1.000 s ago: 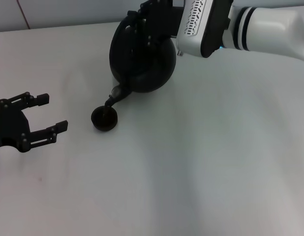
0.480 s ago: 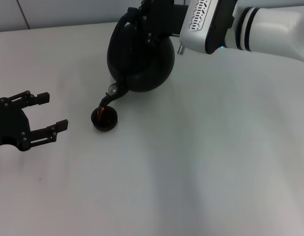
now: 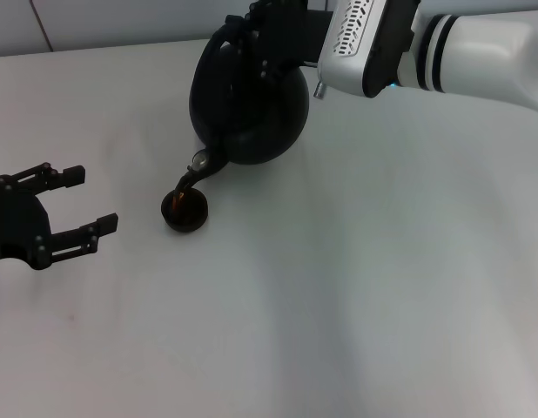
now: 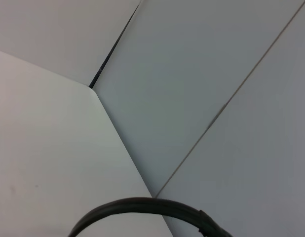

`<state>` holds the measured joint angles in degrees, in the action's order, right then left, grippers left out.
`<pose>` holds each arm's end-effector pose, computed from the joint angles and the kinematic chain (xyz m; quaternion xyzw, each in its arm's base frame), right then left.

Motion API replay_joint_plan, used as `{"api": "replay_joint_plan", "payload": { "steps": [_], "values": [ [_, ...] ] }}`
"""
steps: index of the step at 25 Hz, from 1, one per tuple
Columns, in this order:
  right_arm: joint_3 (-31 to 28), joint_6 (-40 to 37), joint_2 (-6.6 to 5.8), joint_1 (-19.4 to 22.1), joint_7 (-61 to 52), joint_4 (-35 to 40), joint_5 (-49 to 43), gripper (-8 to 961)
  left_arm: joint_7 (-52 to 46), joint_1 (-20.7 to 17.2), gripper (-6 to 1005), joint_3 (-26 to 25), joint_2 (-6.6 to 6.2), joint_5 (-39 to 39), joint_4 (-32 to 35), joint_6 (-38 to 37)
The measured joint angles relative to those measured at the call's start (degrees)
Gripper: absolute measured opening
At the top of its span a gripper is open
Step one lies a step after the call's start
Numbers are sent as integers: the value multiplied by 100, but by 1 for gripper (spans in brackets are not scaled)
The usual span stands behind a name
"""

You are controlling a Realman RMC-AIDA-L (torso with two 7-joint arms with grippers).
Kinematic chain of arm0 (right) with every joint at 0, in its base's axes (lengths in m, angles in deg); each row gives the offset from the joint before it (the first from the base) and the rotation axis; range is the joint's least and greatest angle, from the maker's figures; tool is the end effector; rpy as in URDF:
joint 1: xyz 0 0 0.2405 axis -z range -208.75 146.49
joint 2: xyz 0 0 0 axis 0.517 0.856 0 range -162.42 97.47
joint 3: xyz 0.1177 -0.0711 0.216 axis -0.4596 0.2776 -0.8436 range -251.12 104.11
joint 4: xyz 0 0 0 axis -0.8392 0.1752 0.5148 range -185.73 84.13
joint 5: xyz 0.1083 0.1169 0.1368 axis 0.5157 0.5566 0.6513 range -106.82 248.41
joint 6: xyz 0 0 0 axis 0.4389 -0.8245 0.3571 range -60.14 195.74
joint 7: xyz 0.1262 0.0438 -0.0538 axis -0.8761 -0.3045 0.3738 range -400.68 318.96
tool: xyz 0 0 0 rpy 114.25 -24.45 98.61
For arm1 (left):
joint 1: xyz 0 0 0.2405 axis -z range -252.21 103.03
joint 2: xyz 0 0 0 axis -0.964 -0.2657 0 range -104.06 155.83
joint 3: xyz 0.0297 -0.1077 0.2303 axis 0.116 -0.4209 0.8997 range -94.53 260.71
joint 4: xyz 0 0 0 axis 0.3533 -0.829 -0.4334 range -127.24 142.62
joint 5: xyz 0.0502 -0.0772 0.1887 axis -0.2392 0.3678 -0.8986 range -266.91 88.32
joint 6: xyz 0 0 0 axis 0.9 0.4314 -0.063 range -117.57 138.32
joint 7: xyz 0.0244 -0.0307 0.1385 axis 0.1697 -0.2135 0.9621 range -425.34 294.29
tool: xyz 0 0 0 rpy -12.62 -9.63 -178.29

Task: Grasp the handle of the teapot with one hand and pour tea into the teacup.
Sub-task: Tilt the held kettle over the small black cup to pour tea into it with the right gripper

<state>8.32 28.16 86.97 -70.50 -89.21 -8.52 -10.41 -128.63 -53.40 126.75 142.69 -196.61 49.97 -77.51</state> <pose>0.1537 0.4325 -0.0477 -0.9195 -0.1167 0.1141 0.3577 -0.2999 0.3066 0.0287 -0.9469 -0.1075 -0.2086 0.2197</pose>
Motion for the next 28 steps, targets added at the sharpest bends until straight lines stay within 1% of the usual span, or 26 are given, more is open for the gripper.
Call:
{"api": "replay_joint_plan", "payload": {
  "steps": [8, 15, 22, 28],
  "values": [
    [-40, 1, 0, 42, -23, -6, 127, 87, 6, -10, 788, -7, 0, 0, 0, 0],
    [-65, 2, -2, 157, 1, -71, 670, 87, 8, 7, 788, 1, 0, 0, 0, 0],
    [-68, -6, 9, 245, -62, -86, 788, 87, 9, 36, 788, 11, 0, 0, 0, 0],
    [-177, -278, -6, 341, -79, -141, 1155, 88, 9, 43, 788, 17, 0, 0, 0, -1]
  ]
}}
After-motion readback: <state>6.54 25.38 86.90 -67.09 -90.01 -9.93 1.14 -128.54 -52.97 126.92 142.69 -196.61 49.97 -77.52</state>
